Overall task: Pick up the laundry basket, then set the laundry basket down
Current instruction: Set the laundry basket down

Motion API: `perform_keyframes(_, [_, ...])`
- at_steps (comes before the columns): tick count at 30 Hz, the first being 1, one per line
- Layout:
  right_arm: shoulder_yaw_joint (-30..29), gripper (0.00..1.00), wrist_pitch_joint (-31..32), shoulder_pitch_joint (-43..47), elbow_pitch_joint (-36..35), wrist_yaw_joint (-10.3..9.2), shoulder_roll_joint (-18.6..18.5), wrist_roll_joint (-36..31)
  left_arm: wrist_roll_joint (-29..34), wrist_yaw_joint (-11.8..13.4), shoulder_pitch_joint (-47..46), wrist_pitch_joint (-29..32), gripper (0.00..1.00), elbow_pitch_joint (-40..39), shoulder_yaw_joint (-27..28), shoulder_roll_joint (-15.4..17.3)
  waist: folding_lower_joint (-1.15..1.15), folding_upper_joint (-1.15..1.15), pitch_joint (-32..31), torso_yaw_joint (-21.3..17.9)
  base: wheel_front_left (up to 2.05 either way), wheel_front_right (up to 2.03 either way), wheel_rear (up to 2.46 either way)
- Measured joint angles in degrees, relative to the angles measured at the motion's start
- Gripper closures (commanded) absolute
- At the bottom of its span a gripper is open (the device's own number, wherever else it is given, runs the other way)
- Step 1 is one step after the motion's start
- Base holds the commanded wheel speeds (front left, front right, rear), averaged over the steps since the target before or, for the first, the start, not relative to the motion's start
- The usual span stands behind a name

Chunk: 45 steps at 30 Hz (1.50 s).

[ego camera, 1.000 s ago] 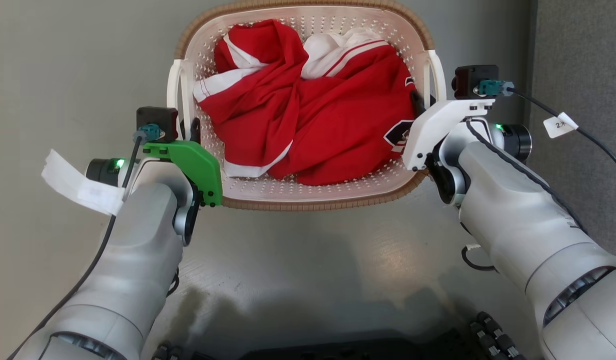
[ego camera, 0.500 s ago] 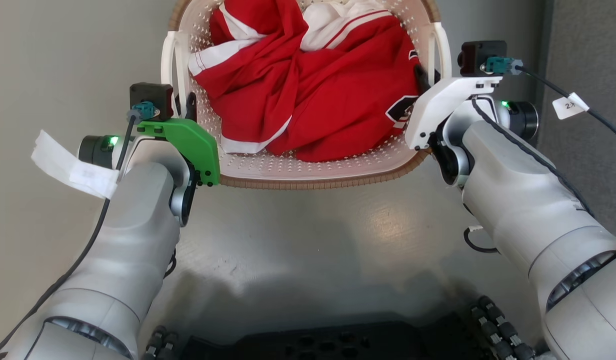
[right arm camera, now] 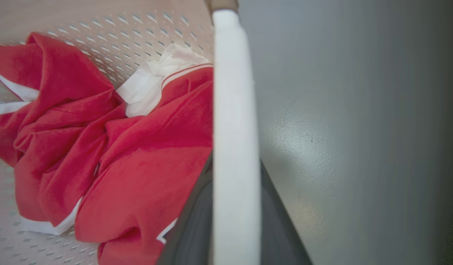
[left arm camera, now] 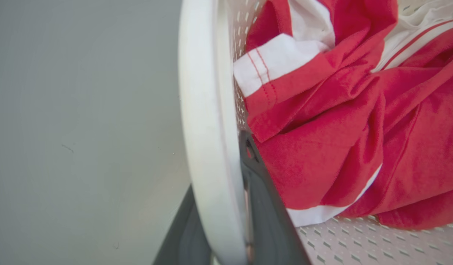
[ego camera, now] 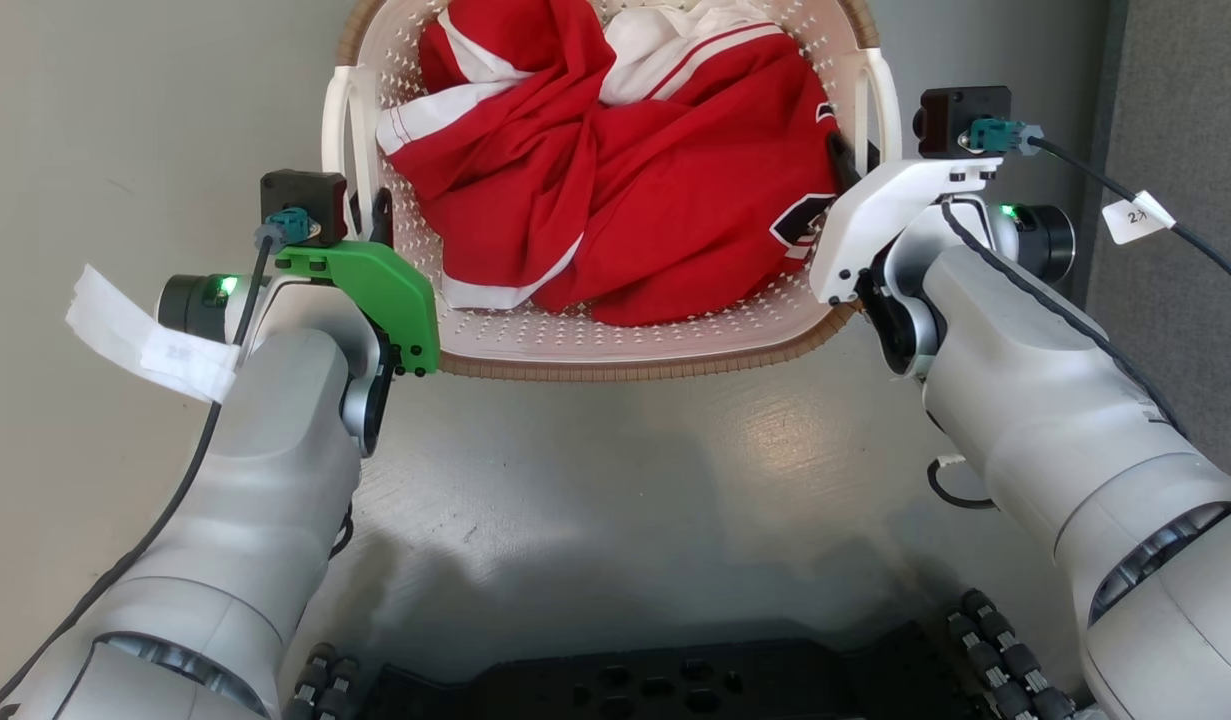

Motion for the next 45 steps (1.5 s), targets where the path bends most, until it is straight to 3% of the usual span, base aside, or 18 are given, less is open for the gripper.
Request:
perform_keyframes(4, [0.2,1.00,0.0,0.0,0.2,0.04,0.0,0.0,0.0,-0.1,0.0,0.0,1.00,0.2,0.0,0.0,0.00,0.00,0.0,0.0,0.00,0.00,0.00])
perform_keyframes(7, [0.4,1.00,0.0,0.0,0.4,0.05,0.1,0.0,0.0,-0.1,-0.1,0.0,0.90,0.4,0.0,-0.1,0.00,0.00,0.0,0.1,0.00,0.00,0.00])
perform_keyframes(9, [0.5,0.93,0.0,0.0,0.5,0.07,0.1,0.0,0.0,-0.1,-0.1,0.0,0.86,0.5,-0.1,-0.1,0.00,0.00,0.1,0.1,0.00,0.00,0.00])
perform_keyframes(11, [0.7,0.76,-0.1,0.0,0.6,0.07,0.1,0.0,0.0,-0.1,-0.1,-0.1,0.71,0.6,-0.1,-0.1,0.00,0.00,0.1,0.1,0.00,0.00,0.00])
perform_keyframes(12, [0.8,0.57,-0.1,0.0,0.6,0.07,0.1,0.0,0.0,-0.1,-0.1,-0.1,0.55,0.9,-0.3,-0.1,0.00,0.00,0.1,0.1,0.00,0.00,0.00])
perform_keyframes(13, [0.8,0.45,-0.1,-0.1,0.7,0.07,0.0,0.0,0.0,-0.1,-0.1,-0.1,0.38,1.1,-0.4,-0.1,0.00,0.00,0.0,0.2,0.00,0.00,0.00])
perform_keyframes(14, [0.9,0.24,-0.1,-0.1,0.8,0.21,-0.3,0.0,0.0,-0.1,-0.1,0.0,0.06,1.4,-0.4,0.1,0.00,0.00,0.0,0.2,0.00,0.00,0.00])
perform_keyframes(15, [1.0,0.00,-0.1,-0.1,1.0,0.43,-0.3,0.0,0.0,-0.1,-0.1,-0.1,0.00,1.7,-0.3,0.2,0.00,0.00,0.0,0.2,0.00,0.00,0.00])
perform_keyframes(31, [1.1,0.00,-1.1,0.1,2.3,0.41,-1.1,0.1,-0.7,0.0,0.0,-0.6,0.00,2.7,0.0,1.1,0.00,0.00,-4.2,0.0,0.00,0.00,0.00])
perform_keyframes(45, [1.9,0.00,-2.2,2.9,2.3,1.12,-1.1,0.1,-1.4,0.1,4.7,-1.1,0.00,2.5,1.3,1.1,0.00,0.00,-13.5,-0.2,0.00,0.00,0.00])
